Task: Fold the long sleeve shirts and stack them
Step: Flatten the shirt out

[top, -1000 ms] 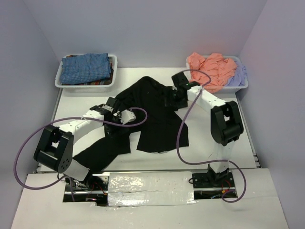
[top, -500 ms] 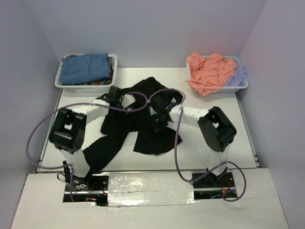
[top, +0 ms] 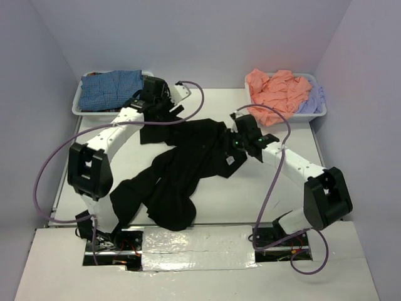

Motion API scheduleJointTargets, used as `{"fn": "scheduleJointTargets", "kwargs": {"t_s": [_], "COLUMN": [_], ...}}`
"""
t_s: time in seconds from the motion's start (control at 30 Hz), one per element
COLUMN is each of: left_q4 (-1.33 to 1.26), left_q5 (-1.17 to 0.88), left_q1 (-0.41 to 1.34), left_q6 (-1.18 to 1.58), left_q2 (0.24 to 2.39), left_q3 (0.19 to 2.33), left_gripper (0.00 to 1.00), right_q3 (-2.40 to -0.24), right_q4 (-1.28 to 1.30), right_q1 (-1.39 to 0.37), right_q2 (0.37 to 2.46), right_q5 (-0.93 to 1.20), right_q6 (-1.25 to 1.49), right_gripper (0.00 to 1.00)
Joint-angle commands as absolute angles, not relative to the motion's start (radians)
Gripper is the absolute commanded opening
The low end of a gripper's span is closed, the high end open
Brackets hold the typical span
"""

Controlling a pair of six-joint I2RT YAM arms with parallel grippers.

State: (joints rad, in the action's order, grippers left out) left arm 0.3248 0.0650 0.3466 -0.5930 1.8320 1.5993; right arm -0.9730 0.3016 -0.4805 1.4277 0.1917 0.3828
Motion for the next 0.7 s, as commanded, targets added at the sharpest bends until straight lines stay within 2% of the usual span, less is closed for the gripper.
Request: {"fn": "scheduleJointTargets", "kwargs": {"t_s": [0.0,0.07,0.1,0.13,0.17,0.2,0.27,0.33,0.37,0.47,0.53,0.63,0.67], "left_q4": [0.614,0.716,0.794,0.822,0.842,0.853,0.812,0.680,0.643,0.583,0.519,0.375,0.338], "left_q5": [-0.114,-0.168,-0.198,-0.199,-0.195,-0.171,-0.129,-0.016,-0.005,0.044,0.028,0.053,0.066], "left_q1": [0.368,0.397,0.417,0.470,0.503,0.571,0.647,0.744,0.759,0.764,0.769,0.770,0.770], "left_q6": [-0.618,-0.662,-0.702,-0.716,-0.724,-0.721,-0.736,-0.770,-0.793,-0.808,-0.848,-0.873,-0.864], "left_q2": [1.689,1.584,1.550,1.514,1.453,1.427,1.338,1.277,1.244,1.256,1.261,1.282,1.292], "left_q3": [1.594,1.522,1.425,1.372,1.317,1.205,1.026,0.896,0.809,0.740,0.680,0.611,0.600], "left_gripper": [0.83,0.71,0.68,0.69,0.71,0.80,0.90,0.96,0.98,0.99,0.99,0.99,0.95], "right_q3": [-0.933,-0.920,-0.916,-0.911,-0.911,-0.910,-0.913,-0.925,-0.936,-0.980,-0.989,-0.997,-1.005], "right_q4": [0.412,0.408,0.403,0.403,0.406,0.407,0.397,0.388,0.393,0.416,0.400,0.376,0.367], "right_q1": [-0.456,-0.456,-0.454,-0.454,-0.454,-0.451,-0.451,-0.456,-0.462,-0.483,-0.486,-0.486,-0.486], "right_q2": [1.448,1.457,1.471,1.479,1.488,1.509,1.535,1.587,1.607,1.706,1.759,1.786,1.778], "right_q5": [0.077,0.072,0.071,0.060,0.037,0.029,0.028,0.014,-0.021,-0.051,-0.055,-0.071,-0.072], "right_q6": [0.517,0.535,0.544,0.573,0.589,0.603,0.624,0.621,0.615,0.584,0.572,0.575,0.575], "right_gripper": [0.13,0.16,0.41,0.56,0.68,0.80,0.87,0.93,0.94,0.94,0.88,0.61,0.41]}}
